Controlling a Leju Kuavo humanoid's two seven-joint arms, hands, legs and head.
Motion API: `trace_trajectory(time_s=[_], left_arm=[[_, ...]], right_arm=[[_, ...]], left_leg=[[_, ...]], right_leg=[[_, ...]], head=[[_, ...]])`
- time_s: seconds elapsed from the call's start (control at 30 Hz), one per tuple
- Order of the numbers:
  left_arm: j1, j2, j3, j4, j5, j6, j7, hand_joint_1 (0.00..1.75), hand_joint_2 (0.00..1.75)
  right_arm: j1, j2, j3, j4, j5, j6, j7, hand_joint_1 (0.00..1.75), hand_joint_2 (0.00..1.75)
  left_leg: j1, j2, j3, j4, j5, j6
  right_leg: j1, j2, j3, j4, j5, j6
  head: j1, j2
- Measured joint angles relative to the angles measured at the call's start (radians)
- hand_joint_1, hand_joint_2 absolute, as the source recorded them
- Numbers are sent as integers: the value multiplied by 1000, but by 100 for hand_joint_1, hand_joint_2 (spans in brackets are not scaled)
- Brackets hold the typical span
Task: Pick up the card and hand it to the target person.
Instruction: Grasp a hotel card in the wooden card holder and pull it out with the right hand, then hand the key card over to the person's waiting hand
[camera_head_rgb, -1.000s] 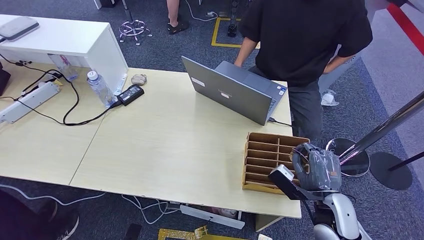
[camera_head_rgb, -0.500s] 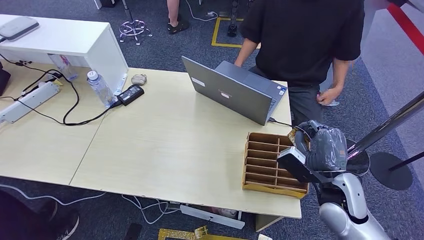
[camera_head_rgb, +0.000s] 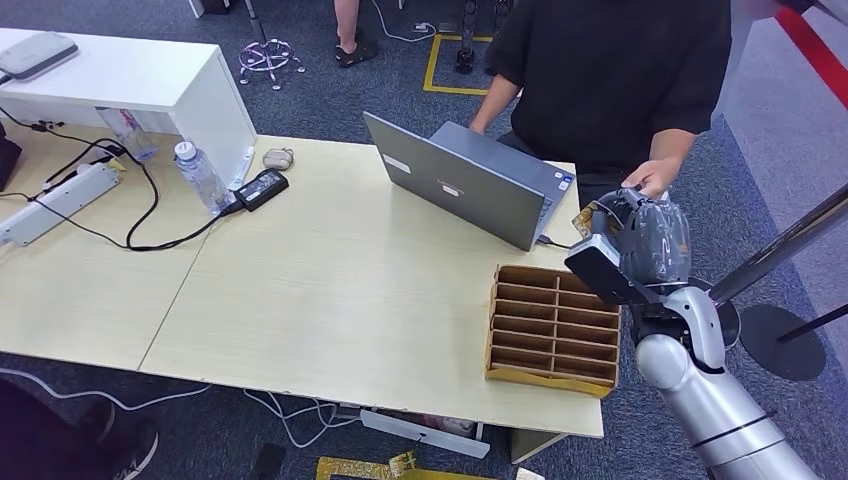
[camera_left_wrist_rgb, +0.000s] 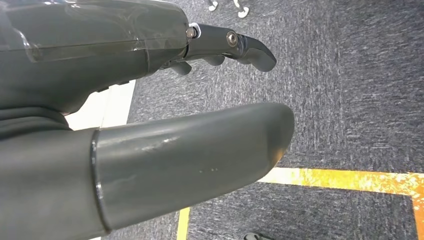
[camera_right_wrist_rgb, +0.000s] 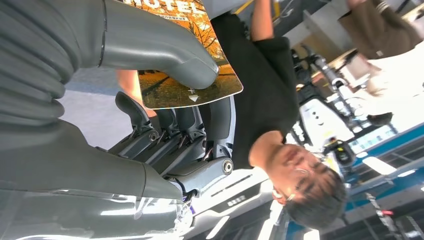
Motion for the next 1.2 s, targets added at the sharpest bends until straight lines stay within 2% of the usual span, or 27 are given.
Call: trace_trajectory(time_s=[0.23,0.37,0.6,0.7,0.87,0.9,1.0,1.03,1.2], left_arm=[[0,4,-2,0,-9,-11,-1,0,0],[0,7,-3,0,-10,-14,-1,0,0],[0,9,-3,0,-10,-14,-1,0,0],[0,10,-5,0,-12,-14,2,0,0],[0,15,-11,0,-23,-21,5,0,0],[0,16,-11,0,-25,-22,6,0,0],[0,19,-13,0,-26,-26,6,0,0],[0,20,-15,0,-27,-28,6,0,0],[0,26,-18,0,-28,-31,5,0,0]], right_arm=[[-64,52,2,205,17,-94,-31,148,175],[-83,76,2,302,22,-115,-37,148,175],[-90,99,2,382,25,-121,-39,150,175],[-96,109,2,414,49,-145,-31,142,175],[-96,119,-20,459,167,-176,-21,112,175],[-95,122,-27,468,181,-176,-23,96,175],[-93,129,-47,495,208,-176,-24,14,175],[-91,131,-53,502,216,-176,-24,0,175],[-85,138,-67,526,240,-176,-17,0,175]], left_leg=[[0,0,0,0,0,0],[0,0,0,0,0,0],[0,0,0,0,0,0],[0,0,0,0,0,0],[0,0,0,0,0,0],[0,0,0,0,0,0],[0,0,0,0,0,0],[0,0,0,0,0,0],[0,0,0,0,0,0]], right_leg=[[0,0,0,0,0,0],[0,0,0,0,0,0],[0,0,0,0,0,0],[0,0,0,0,0,0],[0,0,0,0,0,0],[0,0,0,0,0,0],[0,0,0,0,0,0],[0,0,0,0,0,0],[0,0,0,0,0,0]], head=[[0,0],[0,0],[0,0],[0,0],[0,0],[0,0],[0,0],[0,0],[0,0]])
